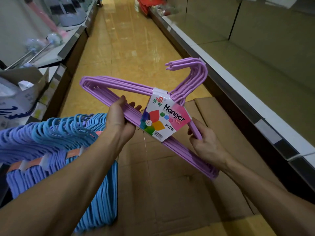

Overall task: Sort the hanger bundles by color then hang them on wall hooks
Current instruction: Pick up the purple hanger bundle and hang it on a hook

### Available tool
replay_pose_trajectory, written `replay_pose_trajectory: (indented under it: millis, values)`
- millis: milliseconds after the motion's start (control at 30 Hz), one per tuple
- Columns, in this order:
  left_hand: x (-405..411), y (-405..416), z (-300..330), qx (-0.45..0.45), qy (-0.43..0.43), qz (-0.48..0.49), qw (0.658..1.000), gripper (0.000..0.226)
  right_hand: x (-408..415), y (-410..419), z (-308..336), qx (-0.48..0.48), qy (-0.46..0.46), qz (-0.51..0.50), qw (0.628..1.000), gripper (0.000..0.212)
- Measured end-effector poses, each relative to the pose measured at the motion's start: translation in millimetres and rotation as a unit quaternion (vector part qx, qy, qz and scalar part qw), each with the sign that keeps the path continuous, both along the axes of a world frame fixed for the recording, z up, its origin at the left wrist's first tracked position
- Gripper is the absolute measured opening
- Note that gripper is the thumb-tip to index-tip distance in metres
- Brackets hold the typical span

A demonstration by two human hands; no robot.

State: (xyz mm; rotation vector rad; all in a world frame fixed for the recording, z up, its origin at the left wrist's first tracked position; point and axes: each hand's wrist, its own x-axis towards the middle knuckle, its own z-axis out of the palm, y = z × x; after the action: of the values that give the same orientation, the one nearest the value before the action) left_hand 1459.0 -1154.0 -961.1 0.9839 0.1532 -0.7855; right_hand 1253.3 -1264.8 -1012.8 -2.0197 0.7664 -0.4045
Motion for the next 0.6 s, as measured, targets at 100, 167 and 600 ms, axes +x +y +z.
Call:
replay_pose_trajectory:
  millis: [100, 167, 600]
  values:
    - [-3.1, 0.4, -3.7, -0.001, 0.010, 0.035, 0.999, 0.029, 4.4, -10.1, 4.8, -0.005, 0.000, -0.030, 1.000, 0.049]
    - [-5.9, -0.4, 2.3, -0.005, 0.011, 0.049, 0.999, 0.024, 7.8, -13.1, 11.2, -0.024, 0.015, -0.055, 0.998, 0.053]
    - [-35.3, 29.1, 164.1, -0.024, 0.014, 0.128, 0.991, 0.022, -5.8, 10.0, 180.0, -0.077, 0.027, -0.067, 0.994, 0.049]
